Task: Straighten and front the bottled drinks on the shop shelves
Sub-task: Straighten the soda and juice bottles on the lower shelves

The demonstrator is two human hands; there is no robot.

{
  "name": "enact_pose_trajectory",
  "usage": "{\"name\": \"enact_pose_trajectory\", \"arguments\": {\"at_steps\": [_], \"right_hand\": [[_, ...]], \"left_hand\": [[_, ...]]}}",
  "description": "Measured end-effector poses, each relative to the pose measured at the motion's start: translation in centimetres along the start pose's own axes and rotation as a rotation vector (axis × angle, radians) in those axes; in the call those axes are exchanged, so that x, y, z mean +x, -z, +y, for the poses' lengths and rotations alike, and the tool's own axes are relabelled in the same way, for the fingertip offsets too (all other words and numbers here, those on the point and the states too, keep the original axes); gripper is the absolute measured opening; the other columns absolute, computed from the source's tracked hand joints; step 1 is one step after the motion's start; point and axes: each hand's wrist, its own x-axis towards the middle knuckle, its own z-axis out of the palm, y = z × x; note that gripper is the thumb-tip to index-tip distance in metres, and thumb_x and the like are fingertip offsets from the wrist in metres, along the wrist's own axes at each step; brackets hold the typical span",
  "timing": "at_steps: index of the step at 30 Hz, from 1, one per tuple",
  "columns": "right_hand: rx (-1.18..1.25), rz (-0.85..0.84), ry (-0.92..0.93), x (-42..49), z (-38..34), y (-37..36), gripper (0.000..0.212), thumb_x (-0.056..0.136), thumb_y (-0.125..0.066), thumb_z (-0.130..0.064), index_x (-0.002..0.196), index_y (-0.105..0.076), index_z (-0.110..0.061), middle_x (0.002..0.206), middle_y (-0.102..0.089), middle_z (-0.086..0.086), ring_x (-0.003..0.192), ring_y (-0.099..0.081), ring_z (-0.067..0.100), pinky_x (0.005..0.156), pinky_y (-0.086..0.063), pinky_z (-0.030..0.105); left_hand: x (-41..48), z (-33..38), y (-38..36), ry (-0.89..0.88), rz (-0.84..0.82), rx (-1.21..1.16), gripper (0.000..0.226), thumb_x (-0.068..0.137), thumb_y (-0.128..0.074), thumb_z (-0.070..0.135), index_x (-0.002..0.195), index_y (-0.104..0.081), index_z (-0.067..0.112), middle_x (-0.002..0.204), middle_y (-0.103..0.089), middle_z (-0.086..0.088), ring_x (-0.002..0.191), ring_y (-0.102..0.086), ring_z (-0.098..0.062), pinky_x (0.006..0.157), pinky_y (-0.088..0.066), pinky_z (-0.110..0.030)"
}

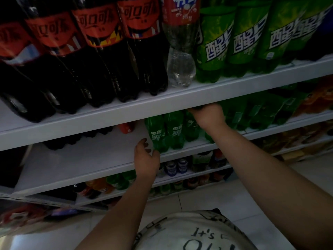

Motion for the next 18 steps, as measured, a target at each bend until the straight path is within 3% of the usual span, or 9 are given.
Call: {"name": "enact_pose_trajectory", "arguments": {"at_steps": [4, 8, 14, 18], "right_hand": [[-0.018, -0.024, -0.056, 0.1, 0.0, 0.2, 0.032, 0.076, -0.074, -0.038, 0.101, -0.065, -0.019, 0.101, -0.067, 0.008, 0.091, -0.058, 0.020, 0.081, -0.043, 0.028], [0.064, 0.018, -0.085, 0.2, 0.0, 1.0, 0.013, 0.079, -0.072, -0.021, 0.088, -0.061, -0.021, 0.096, -0.067, 0.009, 0.091, -0.061, 0.024, 0.082, -0.048, 0.031], [0.225, -0.125, -0.073, 0.3, -0.4, 2.3, 0.021, 0.083, -0.069, -0.013, 0.100, -0.062, -0.023, 0.089, -0.064, -0.011, 0.084, -0.056, 0.001, 0.067, -0.040, 0.011], [0.192, -0.081, -0.034, 0.3, 0.2, 1.9, 0.026, 0.079, -0.074, -0.021, 0.102, -0.063, -0.025, 0.097, -0.067, -0.008, 0.093, -0.060, 0.009, 0.081, -0.045, 0.021]], "left_hand": [[0.0, -0.2, 0.3, 0.018, 0.009, -0.009, 0.055, 0.089, -0.058, 0.012, 0.140, -0.038, 0.016, 0.124, -0.049, -0.002, 0.103, -0.054, -0.019, 0.091, -0.051, -0.042], [-0.2, -0.4, 0.4, 0.033, 0.003, -0.018, 0.054, 0.090, -0.058, 0.012, 0.140, -0.038, 0.015, 0.125, -0.050, -0.005, 0.103, -0.055, -0.019, 0.091, -0.050, -0.038], [0.3, -0.7, 0.4, 0.037, -0.055, 0.001, 0.051, 0.089, -0.058, 0.013, 0.137, -0.042, 0.016, 0.125, -0.055, -0.005, 0.100, -0.057, -0.021, 0.083, -0.049, -0.031], [0.8, -0.3, 0.1, -0.027, -0.177, 0.032, 0.051, 0.086, -0.065, 0.020, 0.134, -0.046, 0.021, 0.125, -0.057, 0.001, 0.105, -0.056, -0.015, 0.088, -0.045, -0.025]]}}
